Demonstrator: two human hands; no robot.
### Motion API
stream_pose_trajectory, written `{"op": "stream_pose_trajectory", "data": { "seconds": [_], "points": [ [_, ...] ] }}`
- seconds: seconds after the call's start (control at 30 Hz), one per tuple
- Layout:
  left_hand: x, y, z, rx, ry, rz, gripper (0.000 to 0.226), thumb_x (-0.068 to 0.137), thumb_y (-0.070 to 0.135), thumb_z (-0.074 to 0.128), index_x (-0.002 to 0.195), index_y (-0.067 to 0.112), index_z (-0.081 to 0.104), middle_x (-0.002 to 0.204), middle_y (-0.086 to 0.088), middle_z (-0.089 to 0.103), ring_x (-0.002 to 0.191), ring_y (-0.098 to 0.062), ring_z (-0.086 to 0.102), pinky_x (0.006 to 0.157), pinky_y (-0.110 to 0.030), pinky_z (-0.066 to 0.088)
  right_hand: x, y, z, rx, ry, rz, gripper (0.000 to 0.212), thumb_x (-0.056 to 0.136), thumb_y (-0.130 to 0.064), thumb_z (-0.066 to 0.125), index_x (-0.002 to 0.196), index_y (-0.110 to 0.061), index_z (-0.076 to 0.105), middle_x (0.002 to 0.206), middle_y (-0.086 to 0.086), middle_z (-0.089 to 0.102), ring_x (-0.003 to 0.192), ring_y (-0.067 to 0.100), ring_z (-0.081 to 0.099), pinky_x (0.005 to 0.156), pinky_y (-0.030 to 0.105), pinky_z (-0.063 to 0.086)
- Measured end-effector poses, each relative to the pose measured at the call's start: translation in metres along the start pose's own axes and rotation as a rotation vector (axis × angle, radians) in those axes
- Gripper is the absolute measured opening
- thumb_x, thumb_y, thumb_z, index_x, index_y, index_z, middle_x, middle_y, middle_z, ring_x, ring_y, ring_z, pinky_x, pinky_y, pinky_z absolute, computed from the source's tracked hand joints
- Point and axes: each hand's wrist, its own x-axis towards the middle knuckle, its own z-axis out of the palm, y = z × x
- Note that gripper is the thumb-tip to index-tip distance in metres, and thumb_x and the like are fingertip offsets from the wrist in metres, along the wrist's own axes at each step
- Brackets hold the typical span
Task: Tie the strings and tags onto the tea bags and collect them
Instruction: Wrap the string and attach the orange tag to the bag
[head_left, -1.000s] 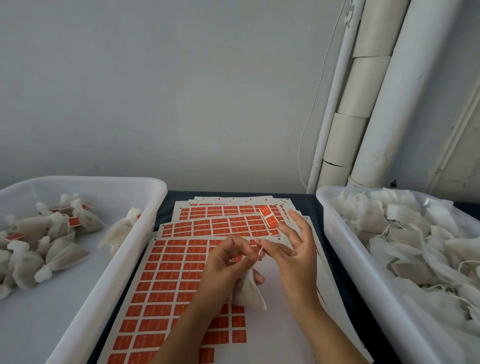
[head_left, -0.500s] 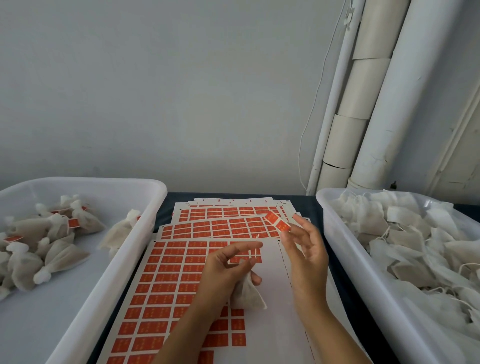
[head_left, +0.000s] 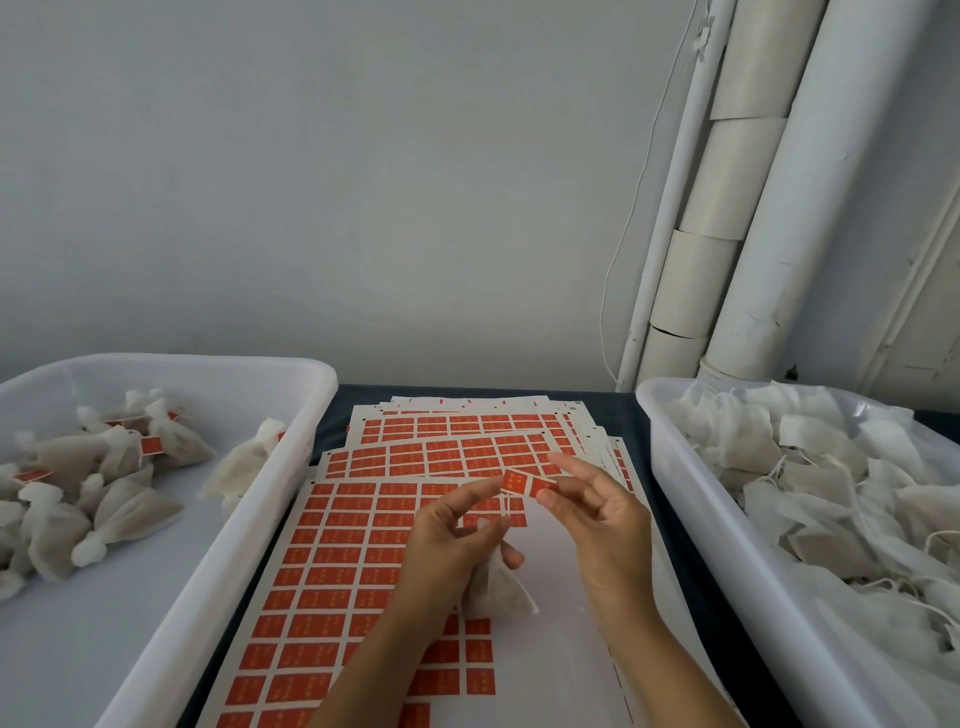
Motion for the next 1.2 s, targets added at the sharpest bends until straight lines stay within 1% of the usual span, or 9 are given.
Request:
{"op": "stream_pose_trajectory", "data": {
  "seconds": [0.1, 0.2, 0.37, 0.47, 0.53, 0.63, 0.77, 0.9, 1.2],
  "points": [
    [-0.0006, 0.0008, -0.0007, -0.001, -0.004, 0.011, 0.034, 0.085, 0.009, 0.065, 0.105, 0.036, 0.062, 0.11, 0.007, 0.067, 0.062, -0.017, 0.069, 0.059, -0.021, 0.056, -0.001, 0.0029, 0.0, -0.039, -0.014, 0.002, 0.017, 0.077, -0.02, 0.072, 0.089, -0.031, 0.067, 0.088, -0.03, 0.067, 0.09, -0.011, 0.061, 0.063, 0.005, 0.047],
    [-0.0011, 0.0014, -0.0007, 0.007, -0.02, 0.028, 0.032, 0.085, 0.009, 0.065, 0.105, 0.035, 0.066, 0.113, 0.008, 0.066, 0.062, -0.019, 0.069, 0.062, -0.025, 0.058, -0.0005, 0.005, -0.0004, -0.047, 0.0, 0.0, 0.011, 0.078, -0.018, 0.071, 0.084, -0.027, 0.068, 0.088, -0.027, 0.068, 0.091, -0.011, 0.061, 0.066, 0.007, 0.048],
    [-0.001, 0.0022, -0.0008, 0.026, -0.034, 0.045, 0.031, 0.086, 0.009, 0.064, 0.105, 0.033, 0.068, 0.117, 0.012, 0.064, 0.063, -0.019, 0.069, 0.061, -0.023, 0.056, -0.0005, 0.0019, 0.0007, -0.008, 0.011, -0.054, 0.009, 0.08, -0.014, 0.069, 0.083, -0.022, 0.067, 0.091, -0.023, 0.068, 0.095, -0.007, 0.06, 0.067, 0.004, 0.047],
    [-0.0013, 0.002, 0.0, 0.031, -0.03, 0.038, 0.031, 0.086, 0.01, 0.065, 0.103, 0.035, 0.066, 0.114, 0.012, 0.066, 0.062, -0.02, 0.069, 0.06, -0.022, 0.056, -0.0006, 0.0016, 0.001, -0.011, -0.004, -0.066, 0.007, 0.082, -0.015, 0.068, 0.084, -0.021, 0.065, 0.093, -0.02, 0.068, 0.095, -0.001, 0.062, 0.074, 0.011, 0.051],
    [-0.0013, 0.0015, 0.0001, 0.029, -0.026, 0.026, 0.031, 0.085, 0.01, 0.065, 0.103, 0.036, 0.066, 0.113, 0.011, 0.066, 0.063, -0.02, 0.07, 0.06, -0.022, 0.056, -0.0011, 0.0016, 0.0018, -0.015, -0.024, -0.048, 0.005, 0.083, -0.018, 0.066, 0.086, -0.021, 0.064, 0.09, -0.019, 0.068, 0.089, 0.003, 0.064, 0.072, 0.014, 0.053],
    [-0.0014, 0.0007, -0.0001, 0.025, -0.046, 0.015, 0.03, 0.085, 0.009, 0.065, 0.103, 0.034, 0.068, 0.111, 0.007, 0.068, 0.063, -0.02, 0.07, 0.061, -0.024, 0.056, -0.0017, 0.0011, 0.004, -0.027, -0.045, -0.036, 0.006, 0.084, -0.017, 0.066, 0.087, -0.021, 0.064, 0.086, -0.019, 0.068, 0.08, 0.007, 0.064, 0.065, 0.014, 0.052],
    [-0.0015, 0.0013, 0.0, 0.051, -0.07, 0.02, 0.032, 0.086, 0.009, 0.064, 0.106, 0.034, 0.068, 0.11, 0.012, 0.068, 0.064, -0.02, 0.07, 0.065, -0.028, 0.058, -0.0016, 0.0023, 0.0045, -0.056, -0.032, -0.012, 0.013, 0.082, -0.016, 0.068, 0.091, -0.024, 0.063, 0.086, -0.012, 0.069, 0.079, 0.008, 0.066, 0.063, 0.014, 0.052],
    [-0.0018, 0.0016, 0.0, 0.076, -0.082, 0.03, 0.031, 0.087, 0.009, 0.063, 0.108, 0.031, 0.067, 0.109, 0.007, 0.069, 0.065, -0.019, 0.07, 0.064, -0.026, 0.058, -0.0014, 0.0032, 0.0051, -0.102, -0.038, 0.035, 0.018, 0.081, -0.018, 0.07, 0.095, -0.025, 0.06, 0.088, -0.007, 0.069, 0.074, 0.012, 0.067, 0.059, 0.012, 0.051],
    [-0.0015, -0.0001, -0.001, 0.056, -0.095, 0.037, 0.031, 0.086, 0.009, 0.064, 0.107, 0.031, 0.068, 0.11, 0.007, 0.069, 0.064, -0.021, 0.069, 0.065, -0.028, 0.058, -0.0015, 0.0038, 0.0068, -0.127, -0.052, 0.062, 0.02, 0.08, -0.018, 0.071, 0.094, -0.026, 0.06, 0.086, -0.009, 0.069, 0.071, 0.004, 0.066, 0.055, 0.01, 0.049]
  ]
}}
